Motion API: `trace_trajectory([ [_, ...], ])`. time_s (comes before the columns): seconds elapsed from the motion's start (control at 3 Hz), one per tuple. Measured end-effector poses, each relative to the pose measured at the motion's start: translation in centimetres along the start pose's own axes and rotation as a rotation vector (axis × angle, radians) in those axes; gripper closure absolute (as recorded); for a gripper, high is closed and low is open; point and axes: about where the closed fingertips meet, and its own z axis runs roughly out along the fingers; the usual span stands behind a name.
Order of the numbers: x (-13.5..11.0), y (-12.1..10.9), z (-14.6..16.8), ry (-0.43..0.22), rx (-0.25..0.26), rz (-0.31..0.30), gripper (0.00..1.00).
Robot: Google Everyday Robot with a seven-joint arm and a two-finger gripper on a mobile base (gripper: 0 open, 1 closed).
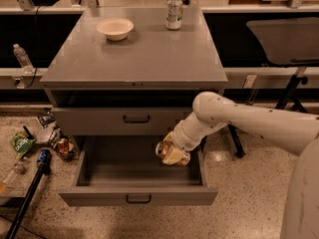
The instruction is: Place orange can into middle drawer
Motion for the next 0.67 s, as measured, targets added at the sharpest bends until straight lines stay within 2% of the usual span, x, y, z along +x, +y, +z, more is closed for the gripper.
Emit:
trace_trajectory([
  [0.33, 2.0, 0.1, 6.4, -0.054, 0.003, 0.006, 1.0],
  [0.67, 3.2, -0.5, 10.9, -0.054, 0.007, -0.025, 1.0],
])
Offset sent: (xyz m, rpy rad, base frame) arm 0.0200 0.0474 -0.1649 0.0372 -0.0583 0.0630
